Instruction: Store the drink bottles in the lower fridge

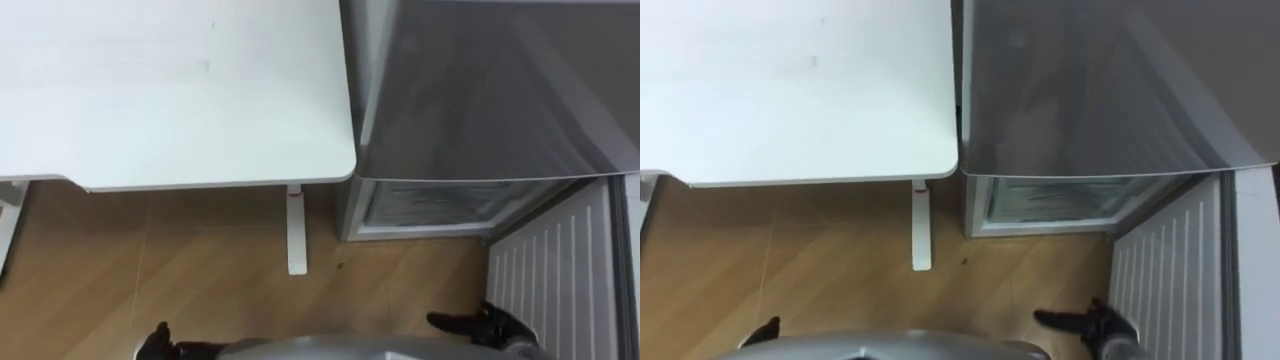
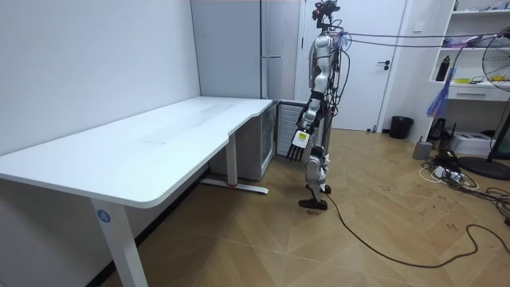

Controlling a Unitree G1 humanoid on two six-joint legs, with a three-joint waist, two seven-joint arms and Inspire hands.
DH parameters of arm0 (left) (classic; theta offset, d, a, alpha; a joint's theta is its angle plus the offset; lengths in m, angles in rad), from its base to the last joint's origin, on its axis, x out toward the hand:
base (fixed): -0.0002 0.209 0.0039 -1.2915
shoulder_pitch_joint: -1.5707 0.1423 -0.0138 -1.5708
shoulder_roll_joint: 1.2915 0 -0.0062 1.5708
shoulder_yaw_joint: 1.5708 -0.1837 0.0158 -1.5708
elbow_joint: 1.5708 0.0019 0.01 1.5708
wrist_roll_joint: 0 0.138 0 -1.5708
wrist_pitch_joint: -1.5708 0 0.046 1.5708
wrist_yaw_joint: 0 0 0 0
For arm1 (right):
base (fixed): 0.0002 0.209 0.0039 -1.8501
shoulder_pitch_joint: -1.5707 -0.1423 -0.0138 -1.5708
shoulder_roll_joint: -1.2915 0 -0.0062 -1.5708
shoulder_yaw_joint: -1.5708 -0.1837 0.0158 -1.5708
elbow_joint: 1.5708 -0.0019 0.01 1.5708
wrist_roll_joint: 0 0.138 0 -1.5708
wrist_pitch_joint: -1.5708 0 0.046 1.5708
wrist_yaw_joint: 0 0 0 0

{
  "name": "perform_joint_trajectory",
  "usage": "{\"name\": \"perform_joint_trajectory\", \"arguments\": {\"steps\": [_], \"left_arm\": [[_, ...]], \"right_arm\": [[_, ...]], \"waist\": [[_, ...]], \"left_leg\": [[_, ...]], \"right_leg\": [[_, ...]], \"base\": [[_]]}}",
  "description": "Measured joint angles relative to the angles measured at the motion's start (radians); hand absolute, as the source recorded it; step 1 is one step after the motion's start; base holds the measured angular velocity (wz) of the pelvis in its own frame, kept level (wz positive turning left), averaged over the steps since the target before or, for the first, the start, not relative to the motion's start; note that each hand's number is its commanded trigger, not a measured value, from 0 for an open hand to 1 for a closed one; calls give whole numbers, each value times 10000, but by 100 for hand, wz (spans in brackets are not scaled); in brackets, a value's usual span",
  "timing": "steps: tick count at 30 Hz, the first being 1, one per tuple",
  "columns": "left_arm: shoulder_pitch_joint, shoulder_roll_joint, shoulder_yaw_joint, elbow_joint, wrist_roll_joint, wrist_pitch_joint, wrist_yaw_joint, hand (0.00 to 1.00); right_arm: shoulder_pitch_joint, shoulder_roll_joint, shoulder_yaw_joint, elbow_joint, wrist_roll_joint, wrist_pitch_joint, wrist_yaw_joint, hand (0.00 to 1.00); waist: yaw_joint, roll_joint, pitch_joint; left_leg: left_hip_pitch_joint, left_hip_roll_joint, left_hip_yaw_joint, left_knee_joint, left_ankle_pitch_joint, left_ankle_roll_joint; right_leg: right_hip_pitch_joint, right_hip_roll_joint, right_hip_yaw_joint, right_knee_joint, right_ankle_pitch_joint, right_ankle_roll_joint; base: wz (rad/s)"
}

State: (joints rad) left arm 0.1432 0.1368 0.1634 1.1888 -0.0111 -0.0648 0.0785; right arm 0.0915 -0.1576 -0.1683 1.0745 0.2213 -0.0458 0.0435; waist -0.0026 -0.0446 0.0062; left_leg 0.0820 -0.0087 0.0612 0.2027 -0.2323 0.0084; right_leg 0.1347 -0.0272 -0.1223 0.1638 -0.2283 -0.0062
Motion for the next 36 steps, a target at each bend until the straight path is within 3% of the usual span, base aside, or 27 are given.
{"name": "perform_joint_trajectory", "arguments": {"steps": [3,6,7,10,14,17,25,33,36], "left_arm": [[-3,14,-63,-13,41,2,66,0],[109,16,-220,-259,41,31,64,0],[93,17,-253,-301,44,72,67,0],[112,-13,-273,-404,171,161,56,0],[408,138,-312,-669,252,163,56,0],[511,217,-434,-690,249,162,54,0],[491,216,-471,-691,460,181,-20,0],[681,211,-365,-1363,735,569,-24,0],[827,212,-102,-1689,849,621,-10,0]], "right_arm": [[-16,-5,-114,-913,-240,-223,-791,0],[282,32,-107,-2477,-863,-172,-1698,0],[379,29,-116,-3187,-1199,-188,-2073,0],[558,33,-184,-4634,-1729,-171,-2884,0],[879,22,-239,-7150,-2364,-315,-3867,0],[881,18,-482,-7963,-2731,-488,-4209,0],[886,-91,-999,-8516,-3035,-499,-4989,0],[883,-135,-1750,-8480,-2822,-489,-5246,0],[870,-419,-2150,-7862,-2357,-475,-5521,0]], "waist": [[-79,-25,-36],[-215,-27,-57],[-258,39,-110],[-311,-26,-143],[-535,-65,-134],[-723,-110,-120],[-751,-115,-110],[-823,-133,-138],[-839,-205,-161]], "left_leg": [[3,6,141,1,18,28],[-33,-4,221,-42,43,62],[-67,-6,253,-64,57,75],[-36,-7,405,-126,73,89],[78,-6,516,-197,76,93],[83,-4,550,-240,75,93],[-34,18,657,-252,83,105],[-97,31,703,-305,85,106],[-70,28,703,-325,90,111]], "right_leg": [[-75,-9,126,72,22,24],[-191,-12,255,88,55,54],[-253,-13,303,81,78,63],[-325,-11,457,85,115,85],[-309,-8,555,80,141,103],[-328,-6,593,76,144,107],[-511,12,696,114,166,106],[-628,18,662,116,170,103],[-593,18,659,111,178,105]], "base": [[-11],[-11],[-13],[-16],[-12],[-3],[-4],[-1],[0]]}}
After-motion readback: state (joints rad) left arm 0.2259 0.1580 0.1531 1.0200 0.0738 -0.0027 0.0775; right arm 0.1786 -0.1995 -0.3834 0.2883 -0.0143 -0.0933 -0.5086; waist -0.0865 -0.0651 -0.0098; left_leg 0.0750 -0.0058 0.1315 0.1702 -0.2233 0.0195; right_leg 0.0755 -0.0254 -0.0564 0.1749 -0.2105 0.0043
